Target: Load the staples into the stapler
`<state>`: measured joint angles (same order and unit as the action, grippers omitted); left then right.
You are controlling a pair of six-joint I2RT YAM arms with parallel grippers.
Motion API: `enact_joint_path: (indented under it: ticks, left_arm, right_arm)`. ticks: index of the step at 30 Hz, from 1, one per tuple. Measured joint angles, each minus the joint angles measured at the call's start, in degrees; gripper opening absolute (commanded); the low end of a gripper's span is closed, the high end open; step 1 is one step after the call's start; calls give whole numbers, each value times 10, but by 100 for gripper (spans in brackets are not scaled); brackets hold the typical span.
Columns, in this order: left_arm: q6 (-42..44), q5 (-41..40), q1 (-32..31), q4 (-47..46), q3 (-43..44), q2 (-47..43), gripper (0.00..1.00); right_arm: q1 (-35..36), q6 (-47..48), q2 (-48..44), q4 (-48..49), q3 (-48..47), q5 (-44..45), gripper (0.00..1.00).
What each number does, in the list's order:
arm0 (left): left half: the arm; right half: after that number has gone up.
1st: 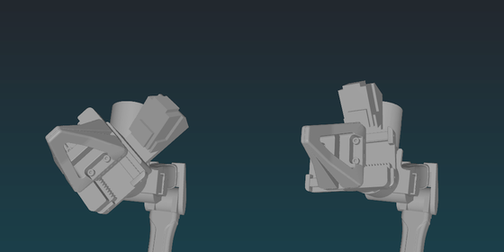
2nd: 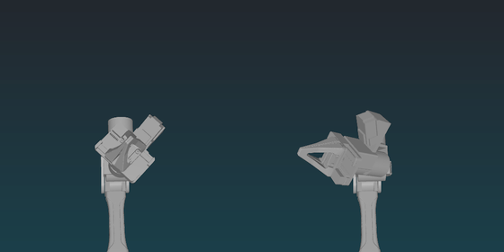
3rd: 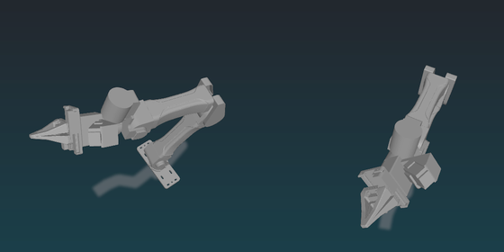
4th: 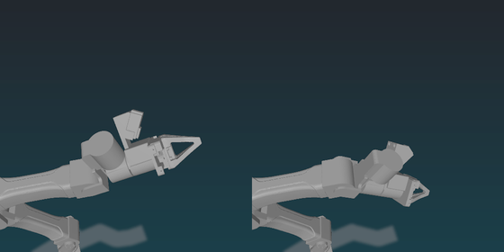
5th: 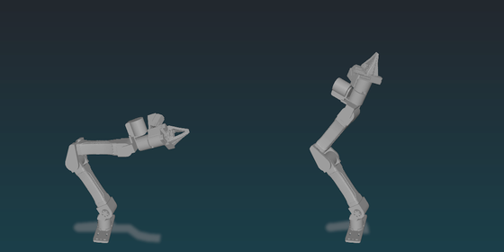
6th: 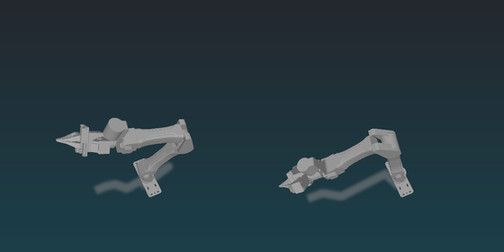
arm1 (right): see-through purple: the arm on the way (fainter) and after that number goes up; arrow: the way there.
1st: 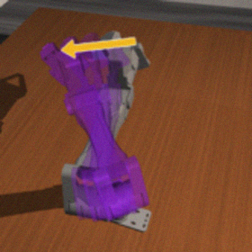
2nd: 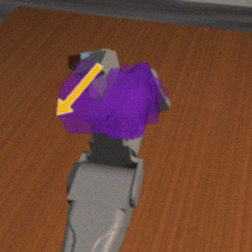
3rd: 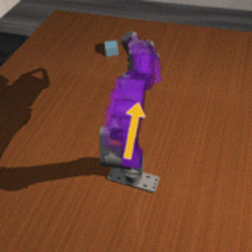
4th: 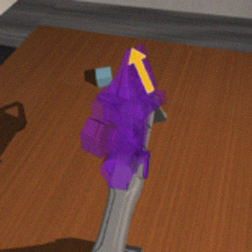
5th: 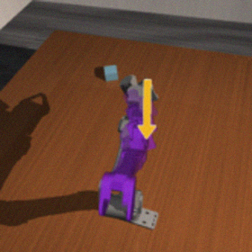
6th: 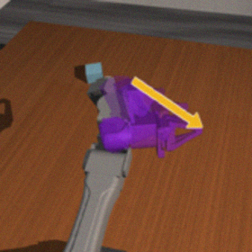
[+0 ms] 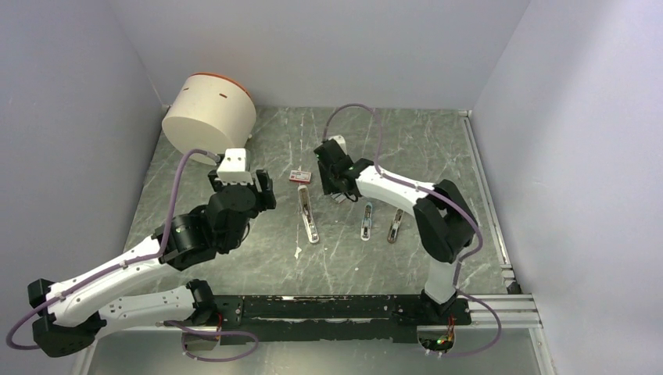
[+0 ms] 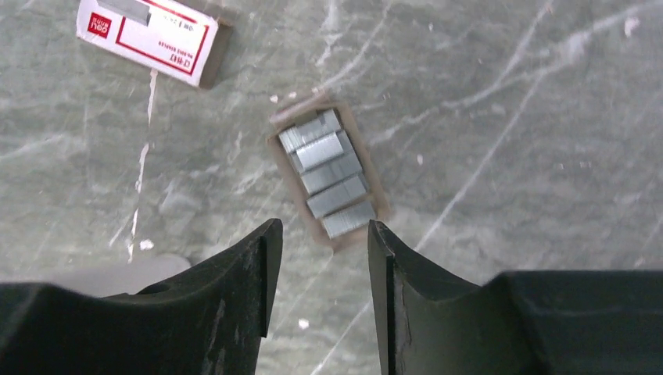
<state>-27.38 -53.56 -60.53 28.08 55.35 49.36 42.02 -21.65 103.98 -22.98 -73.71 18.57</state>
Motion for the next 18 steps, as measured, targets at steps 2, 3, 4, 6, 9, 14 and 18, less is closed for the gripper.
enact_joint_path:
  ticks: [2, 3, 4, 6, 9, 14, 18]
  left_arm:
    - [4, 0, 0, -4, 0, 4, 74]
    - [7, 0, 0, -7, 0, 7, 74]
    - [9, 0, 0, -9, 0, 9, 74]
    - [14, 0, 0, -14, 1, 14, 74]
    - [22, 0, 0, -26, 1, 20, 74]
    - [36, 0, 0, -44, 2, 31, 74]
    - [41, 0, 0, -49, 5, 42, 74]
  right_arm:
    - [-3, 23, 25, 2, -17, -5, 49]
    - [-5, 33, 37, 4, -25, -9, 49]
    - [-6, 43, 47, 5, -32, -14, 49]
    - [-8, 60, 65, 6, -43, -25, 48]
    - [-13, 82, 91, 4, -65, -37, 47]
    - [-19, 103, 117, -3, -96, -45, 40]
    - [-25, 114, 126, -7, -101, -55, 35]
